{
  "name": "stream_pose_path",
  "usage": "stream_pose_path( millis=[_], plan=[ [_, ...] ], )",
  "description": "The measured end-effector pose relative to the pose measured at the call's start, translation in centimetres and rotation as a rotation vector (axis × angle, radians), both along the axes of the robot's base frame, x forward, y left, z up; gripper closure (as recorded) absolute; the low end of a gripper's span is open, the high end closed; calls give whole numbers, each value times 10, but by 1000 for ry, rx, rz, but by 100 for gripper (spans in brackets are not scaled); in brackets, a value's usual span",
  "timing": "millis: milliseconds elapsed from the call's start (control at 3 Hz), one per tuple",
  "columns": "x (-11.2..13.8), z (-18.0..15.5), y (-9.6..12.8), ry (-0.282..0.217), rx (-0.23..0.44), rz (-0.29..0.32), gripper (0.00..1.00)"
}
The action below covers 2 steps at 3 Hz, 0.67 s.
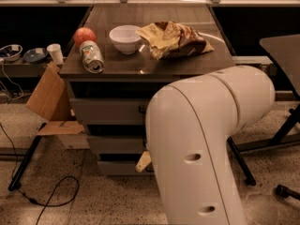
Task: Close middle drawer
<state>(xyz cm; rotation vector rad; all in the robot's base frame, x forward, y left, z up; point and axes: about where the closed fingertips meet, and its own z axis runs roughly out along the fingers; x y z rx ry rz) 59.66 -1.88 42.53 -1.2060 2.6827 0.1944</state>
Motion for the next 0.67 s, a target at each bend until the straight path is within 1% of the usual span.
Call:
stream_pose_path(
  millis=[333,667],
  plan=[
    [4,0,5,1,17,-7,0],
    [4,-2,-1,10,44,-37,0]
  ],
)
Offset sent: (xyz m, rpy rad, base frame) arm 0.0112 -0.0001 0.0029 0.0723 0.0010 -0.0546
